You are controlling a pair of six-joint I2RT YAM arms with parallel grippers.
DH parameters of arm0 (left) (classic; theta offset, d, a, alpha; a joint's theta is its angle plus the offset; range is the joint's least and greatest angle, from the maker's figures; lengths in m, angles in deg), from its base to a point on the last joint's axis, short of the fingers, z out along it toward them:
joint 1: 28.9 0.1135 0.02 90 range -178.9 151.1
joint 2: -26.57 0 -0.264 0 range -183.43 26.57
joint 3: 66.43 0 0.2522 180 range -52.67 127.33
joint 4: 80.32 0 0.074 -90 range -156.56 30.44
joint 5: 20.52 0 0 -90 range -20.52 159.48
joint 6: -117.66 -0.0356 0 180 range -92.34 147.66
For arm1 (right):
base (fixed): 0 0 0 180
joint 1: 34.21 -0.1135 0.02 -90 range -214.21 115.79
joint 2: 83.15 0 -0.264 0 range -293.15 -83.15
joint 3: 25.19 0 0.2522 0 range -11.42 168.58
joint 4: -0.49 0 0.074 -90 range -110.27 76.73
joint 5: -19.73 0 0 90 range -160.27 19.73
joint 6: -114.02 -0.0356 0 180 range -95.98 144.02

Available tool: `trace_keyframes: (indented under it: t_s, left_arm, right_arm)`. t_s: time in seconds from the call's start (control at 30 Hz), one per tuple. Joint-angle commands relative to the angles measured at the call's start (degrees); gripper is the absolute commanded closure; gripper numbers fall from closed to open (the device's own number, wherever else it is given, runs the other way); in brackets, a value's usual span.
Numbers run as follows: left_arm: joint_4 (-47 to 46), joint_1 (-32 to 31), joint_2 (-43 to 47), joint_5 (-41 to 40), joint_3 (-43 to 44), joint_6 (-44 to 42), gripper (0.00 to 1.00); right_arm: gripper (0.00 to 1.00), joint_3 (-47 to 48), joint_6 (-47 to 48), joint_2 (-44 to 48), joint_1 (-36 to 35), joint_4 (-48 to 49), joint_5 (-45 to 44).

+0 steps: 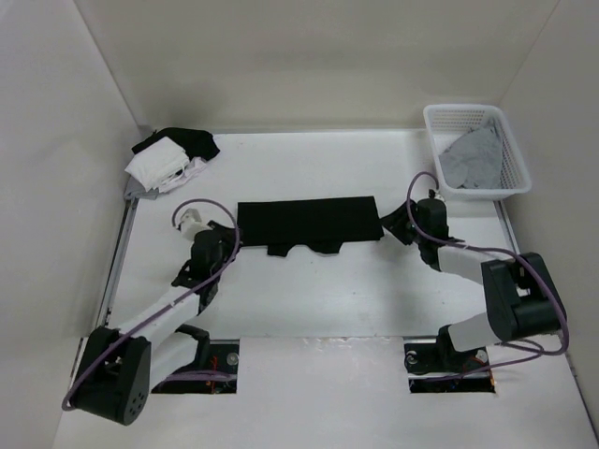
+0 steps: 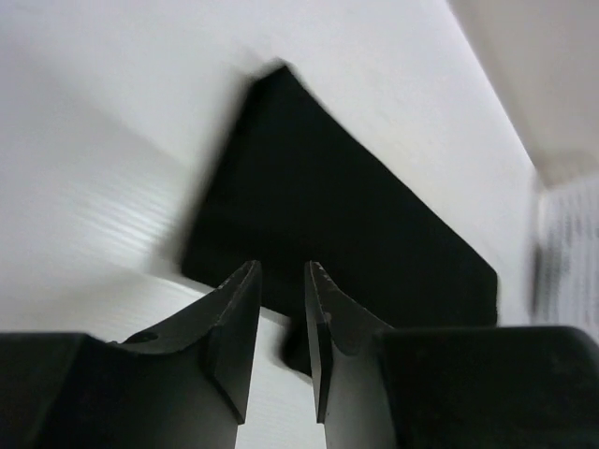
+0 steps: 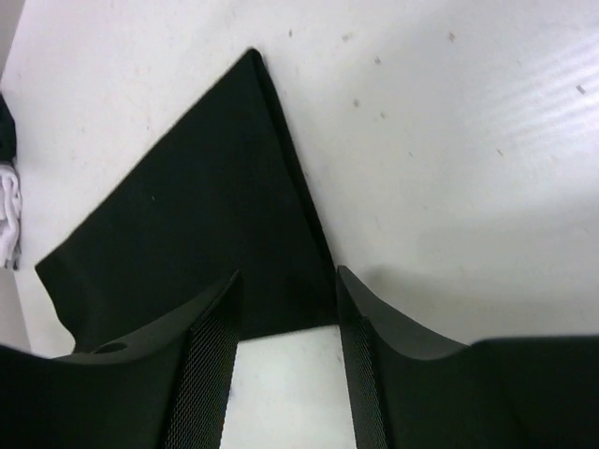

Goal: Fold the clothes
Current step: Fold the tank top

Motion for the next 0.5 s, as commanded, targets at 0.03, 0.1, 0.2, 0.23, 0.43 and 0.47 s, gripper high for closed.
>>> trace_keyframes:
  t_s: [0.03, 0.1, 0.2, 0.23, 0.43, 0.47]
  left_arm:
    - [-1.83, -14.47, -4.23, -10.04, 10.21, -1.21, 0.74]
    - [-3.76, -19.93, -11.25, -11.55, 15.66, -2.70, 0.73]
    - [-8.23, -23.37, -22.93, -8.05, 22.52, -3.06, 0.72]
    - [-9.64, -23.47, -26.28, -6.38, 23.84, -2.62, 0.72]
    - [-13.26, -17.68, -34.66, -1.01, 20.18, 1.59, 0.73]
    - [-13.43, -16.36, -34.57, -0.48, 18.43, 1.86, 0.73]
  right_arm:
    - [0.53, 5.61, -0.15, -6.17, -0.18, 4.22, 2.12]
    - [0.54, 5.71, -1.03, -5.83, 0.17, 5.01, 1.25]
    - [0.52, 6.67, -0.51, -6.26, 0.26, 4.40, 0.45]
    - [0.51, 7.28, -0.42, -7.49, 0.26, 4.05, 1.50]
    - [0.51, 6.76, -3.49, -10.93, 0.00, 4.93, 4.76]
    - [0.50, 6.67, -3.50, -10.84, 0.00, 4.84, 4.24]
